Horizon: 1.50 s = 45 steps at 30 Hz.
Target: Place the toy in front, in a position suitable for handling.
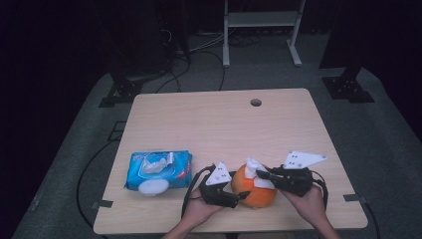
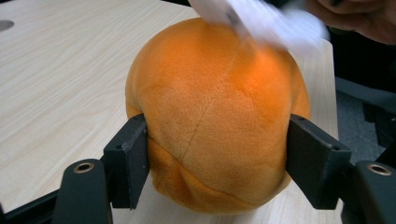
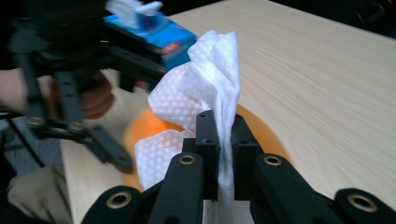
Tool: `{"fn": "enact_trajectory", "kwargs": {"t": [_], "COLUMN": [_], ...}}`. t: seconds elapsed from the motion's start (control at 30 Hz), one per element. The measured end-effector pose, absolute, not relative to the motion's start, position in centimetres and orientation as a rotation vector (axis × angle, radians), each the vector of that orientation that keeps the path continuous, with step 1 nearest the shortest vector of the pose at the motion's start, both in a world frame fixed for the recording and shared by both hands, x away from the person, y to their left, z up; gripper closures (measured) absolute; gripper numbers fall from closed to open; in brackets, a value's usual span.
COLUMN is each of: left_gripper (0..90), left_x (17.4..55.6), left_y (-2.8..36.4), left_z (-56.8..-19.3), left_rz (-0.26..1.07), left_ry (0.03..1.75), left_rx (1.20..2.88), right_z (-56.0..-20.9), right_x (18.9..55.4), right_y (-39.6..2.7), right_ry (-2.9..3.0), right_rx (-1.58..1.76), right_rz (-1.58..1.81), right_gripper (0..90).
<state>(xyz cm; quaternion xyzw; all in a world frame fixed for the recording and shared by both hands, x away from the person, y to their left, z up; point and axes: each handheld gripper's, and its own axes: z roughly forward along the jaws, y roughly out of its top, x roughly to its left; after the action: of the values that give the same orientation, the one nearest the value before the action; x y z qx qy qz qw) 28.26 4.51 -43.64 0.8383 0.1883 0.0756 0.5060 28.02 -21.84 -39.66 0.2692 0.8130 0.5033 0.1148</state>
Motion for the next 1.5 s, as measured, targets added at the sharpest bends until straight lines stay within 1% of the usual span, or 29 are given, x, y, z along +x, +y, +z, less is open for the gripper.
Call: {"fn": "enact_trajectory", "kwargs": {"t": [0.1, 0.13, 0.2, 0.23, 0.3, 0.37, 0.43, 0.47, 0.57, 0.63, 0.73, 0.77, 0.8, 0.83, 0.87, 0.93, 1.0, 1.07, 1.1, 1.17, 1.2, 1.3, 1.33, 1.37, 1.4, 1.43, 1.5], "left_gripper": [10.7, 8.3, 7.9, 9.7, 20.5, 25.3, 27.1, 27.5, 27.5, 23.1, 4.5, 1.2, 1.6, 6.9, 12.3, 22.9, 28.0, 29.1, 29.0, 28.0, 25.8, 9.0, 9.0, 11.7, 18.9, 21.0, 23.8], "left_x": [29.0, 29.3, 29.5, 29.5, 28.8, 28.1, 27.4, 27.2, 27.6, 28.0, 28.7, 29.0, 29.3, 29.5, 29.4, 29.0, 28.0, 27.0, 26.7, 27.1, 27.4, 28.4, 28.4, 28.3, 28.1, 27.9, 27.3], "left_y": [4.5, 4.6, 4.8, 4.8, 4.8, 4.5, 4.0, 4.0, 4.4, 4.5, 4.2, 4.1, 4.1, 4.3, 4.4, 4.5, 4.2, 3.8, 3.8, 4.1, 4.3, 4.5, 4.3, 4.2, 4.2, 4.1, 3.8], "left_z": [-43.5, -43.5, -43.5, -43.6, -43.6, -43.2, -42.8, -42.9, -43.3, -43.4, -43.6, -43.8, -44.1, -44.3, -44.4, -43.9, -43.3, -42.7, -42.7, -43.0, -43.2, -43.4, -43.3, -43.3, -43.3, -43.2, -43.2], "left_rz": [0.09, 0.052, 0.013, 0.004, 0.068, 0.127, 0.205, 0.217, 0.184, 0.157, 0.091, 0.048, -0.019, -0.055, -0.048, 0.015, 0.144, 0.315, 0.366, 0.335, 0.308, 0.199, 0.192, 0.209, 0.226, 0.231, 0.286], "left_ry": [0.504, 0.519, 0.537, 0.528, 0.493, 0.434, 0.37, 0.364, 0.388, 0.411, 0.499, 0.521, 0.534, 0.547, 0.545, 0.501, 0.438, 0.351, 0.325, 0.349, 0.375, 0.457, 0.461, 0.453, 0.44, 0.427, 0.369], "left_rx": [2.009, 1.995, 1.991, 2.002, 2.008, 2.009, 2.039, 2.045, 2.041, 2.029, 2.026, 2.03, 2.024, 2.016, 2.008, 2.002, 1.993, 2.019, 2.032, 2.041, 2.039, 2.028, 2.019, 2.026, 2.031, 2.033, 2.052], "right_z": [-40.0, -40.1, -40.3, -40.3, -40.0, -39.2, -38.7, -38.7, -39.2, -39.6, -40.0, -40.1, -40.1, -40.0, -39.9, -39.5, -38.7, -38.0, -37.9, -38.2, -38.6, -39.6, -39.7, -39.7, -39.5, -39.2, -38.9], "right_x": [27.9, 27.7, 27.3, 27.2, 26.8, 26.3, 26.1, 26.1, 27.0, 27.5, 27.4, 27.3, 27.3, 27.3, 27.3, 27.0, 26.5, 26.2, 26.2, 26.5, 26.8, 27.3, 27.4, 27.2, 27.0, 26.6, 26.2], "right_y": [-22.1, -21.8, -21.1, -20.6, -19.6, -19.0, -18.3, -18.2, -19.8, -21.1, -21.8, -21.8, -21.7, -21.5, -21.2, -20.7, -20.2, -19.5, -19.2, -19.4, -19.7, -20.6, -20.6, -20.3, -19.9, -19.4, -18.6], "right_ry": [2.388, 2.401, 2.44, 2.48, 2.52, 2.493, 2.486, 2.494, 2.475, 2.453, 2.448, 2.455, 2.461, 2.473, 2.48, 2.465, 2.443, 2.428, 2.431, 2.442, 2.442, 2.445, 2.45, 2.464, 2.464, 2.468, 2.488], "right_rx": [0.82, 0.805, 0.765, 0.745, 0.702, 0.646, 0.602, 0.588, 0.68, 0.76, 0.79, 0.787, 0.781, 0.774, 0.766, 0.738, 0.683, 0.626, 0.603, 0.617, 0.641, 0.722, 0.734, 0.723, 0.698, 0.672, 0.61], "right_rz": [1.476, 1.473, 1.479, 1.471, 1.441, 1.477, 1.478, 1.447, 1.465, 1.463, 1.43, 1.428, 1.425, 1.417, 1.405, 1.41, 1.468, 1.496, 1.487, 1.471, 1.472, 1.456, 1.466, 1.461, 1.448, 1.442, 1.453], "right_gripper": [84.5, 84.5, 84.5, 84.4, 84.3, 84.3, 84.4, 84.5, 84.4, 84.4, 84.5, 84.5, 84.5, 84.4, 84.4, 84.3, 84.2, 83.6, 83.6, 83.6, 83.6, 83.8, 83.9, 83.9, 83.9, 83.9, 83.8]}}
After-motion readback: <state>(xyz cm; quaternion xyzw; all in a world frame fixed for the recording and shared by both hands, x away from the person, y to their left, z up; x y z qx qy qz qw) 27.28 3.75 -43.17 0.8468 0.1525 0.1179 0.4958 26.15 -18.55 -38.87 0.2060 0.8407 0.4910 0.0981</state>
